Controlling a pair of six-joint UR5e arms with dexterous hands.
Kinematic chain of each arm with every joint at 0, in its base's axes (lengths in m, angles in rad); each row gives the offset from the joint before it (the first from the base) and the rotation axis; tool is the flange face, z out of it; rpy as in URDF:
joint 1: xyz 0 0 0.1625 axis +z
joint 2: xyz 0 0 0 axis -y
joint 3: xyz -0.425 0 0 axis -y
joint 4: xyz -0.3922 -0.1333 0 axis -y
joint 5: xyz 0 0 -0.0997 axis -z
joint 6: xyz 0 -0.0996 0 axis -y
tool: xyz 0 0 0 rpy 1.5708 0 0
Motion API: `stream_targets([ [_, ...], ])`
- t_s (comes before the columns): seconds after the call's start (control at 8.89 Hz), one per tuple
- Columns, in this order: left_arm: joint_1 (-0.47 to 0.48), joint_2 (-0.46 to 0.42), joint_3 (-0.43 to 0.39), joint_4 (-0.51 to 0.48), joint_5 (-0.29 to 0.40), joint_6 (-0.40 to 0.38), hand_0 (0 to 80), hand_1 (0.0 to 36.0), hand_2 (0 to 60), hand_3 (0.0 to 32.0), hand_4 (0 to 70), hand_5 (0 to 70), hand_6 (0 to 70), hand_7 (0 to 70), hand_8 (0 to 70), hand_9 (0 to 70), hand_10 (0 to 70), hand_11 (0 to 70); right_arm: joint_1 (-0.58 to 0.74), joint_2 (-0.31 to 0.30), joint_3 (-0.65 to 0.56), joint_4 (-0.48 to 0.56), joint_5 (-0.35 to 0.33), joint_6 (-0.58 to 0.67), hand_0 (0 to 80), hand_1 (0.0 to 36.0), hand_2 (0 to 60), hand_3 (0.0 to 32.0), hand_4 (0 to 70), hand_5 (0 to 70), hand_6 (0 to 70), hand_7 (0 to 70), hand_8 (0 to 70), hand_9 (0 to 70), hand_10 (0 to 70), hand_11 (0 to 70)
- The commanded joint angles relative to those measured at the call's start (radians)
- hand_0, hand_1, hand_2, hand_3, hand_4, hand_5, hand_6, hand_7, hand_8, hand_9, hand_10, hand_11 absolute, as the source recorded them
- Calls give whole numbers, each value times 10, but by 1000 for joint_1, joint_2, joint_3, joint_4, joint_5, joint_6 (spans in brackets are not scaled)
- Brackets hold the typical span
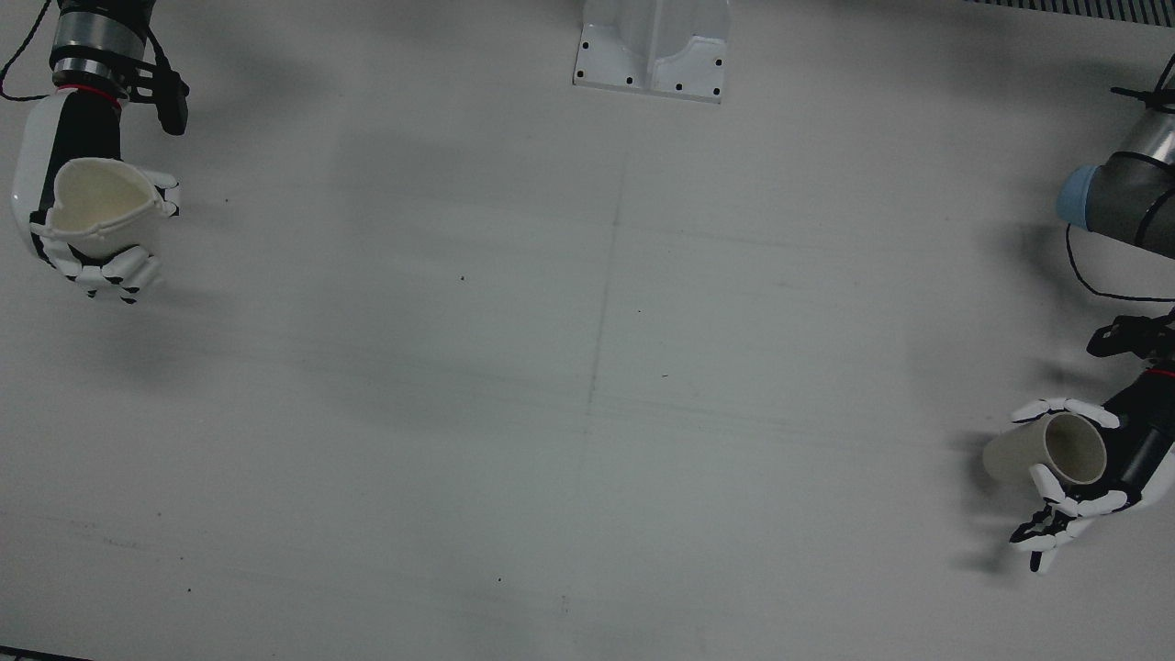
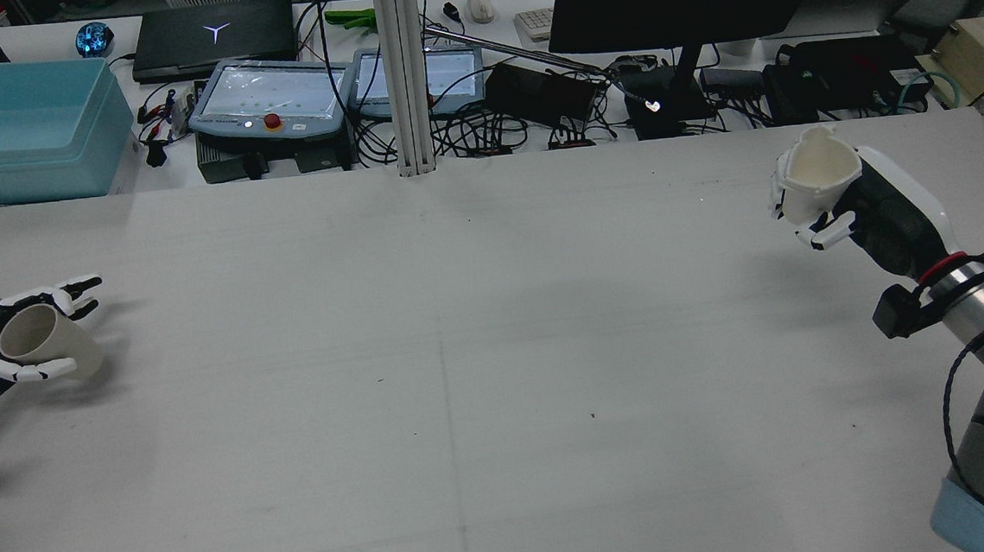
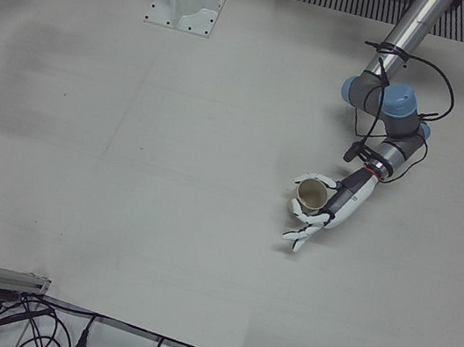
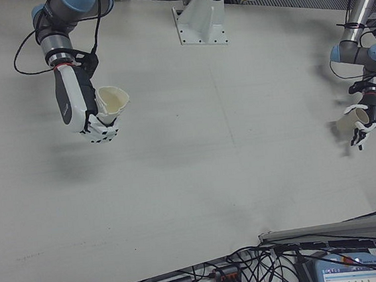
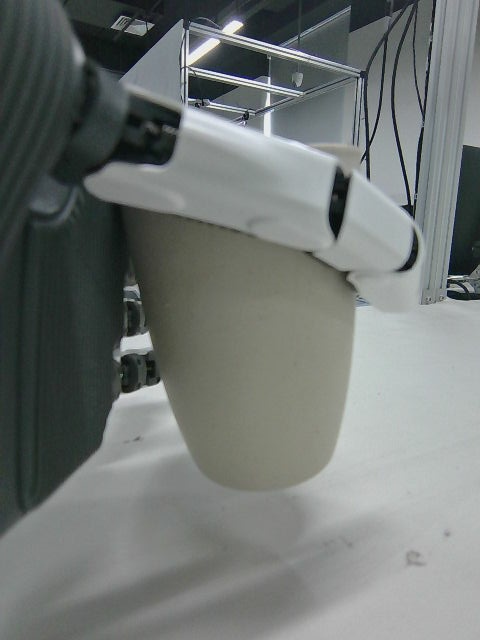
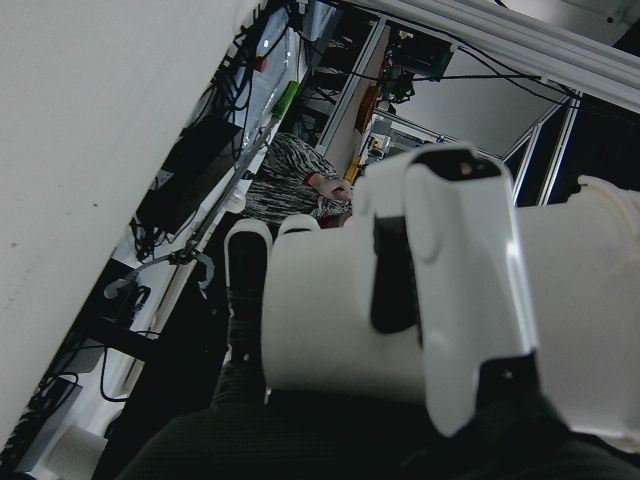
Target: Pour water
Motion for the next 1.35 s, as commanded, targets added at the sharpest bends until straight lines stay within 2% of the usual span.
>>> stream_targets([
  [0.0,96,-130,-75,153,0,36,800,360,600,0,565,700,98,188,29,23,47,111,272,251,45,-222,-192,4,800,360,600,0,693,700,670,691,457,549,340,517],
  [0.11,139,-173,-73,195,-2,47,800,360,600,0,569,700,96,186,28,23,47,111,350,328,43,-229,-241,-5,800,360,600,0,700,700,694,700,461,553,341,516],
  [0.22,165,-187,-77,209,0,71,800,360,600,0,572,700,96,183,27,22,48,112,407,439,42,-291,-278,-54,800,360,600,0,700,700,700,700,472,569,344,518],
  [0.34,182,-207,-78,224,0,74,800,360,600,0,570,700,93,179,27,21,48,112,418,600,24,-375,-289,-164,800,360,600,0,700,700,700,700,496,603,354,529],
  [0.45,210,-216,-78,235,0,74,800,360,600,0,580,700,96,181,27,22,46,109,418,788,-89,-391,-292,-289,800,360,600,0,700,700,700,700,504,625,366,542],
  [0.56,218,-228,-78,247,0,73,800,360,600,0,577,700,95,180,25,22,44,107,338,944,-209,-391,-296,-400,800,360,600,0,700,700,700,700,503,627,367,543],
  [0.67,222,-244,-78,256,0,71,800,360,600,0,580,700,97,182,27,22,43,105,232,1055,-321,-391,-286,-528,800,360,600,0,700,700,700,700,494,612,348,518],
  [0.79,221,-251,-78,257,1,65,800,360,600,0,584,700,101,182,27,22,44,107,111,1126,-401,-391,-245,-656,800,360,600,0,700,700,700,700,488,603,335,502],
  [0.9,221,-253,-77,257,1,58,800,360,600,0,589,700,101,184,27,22,43,105,3,1131,-412,-391,-197,-737,800,360,600,0,700,700,700,700,486,596,329,495],
  [1.01,215,-253,-77,257,12,56,800,360,600,0,598,700,104,186,26,23,43,104,-87,1111,-417,-393,-186,-808,800,360,600,0,700,700,700,700,481,587,322,487],
  [1.24,212,-254,-77,257,17,45,800,360,600,0,603,700,107,189,28,23,44,105,-169,993,-417,-393,-139,-840,800,360,600,0,700,700,700,700,470,576,311,474],
])
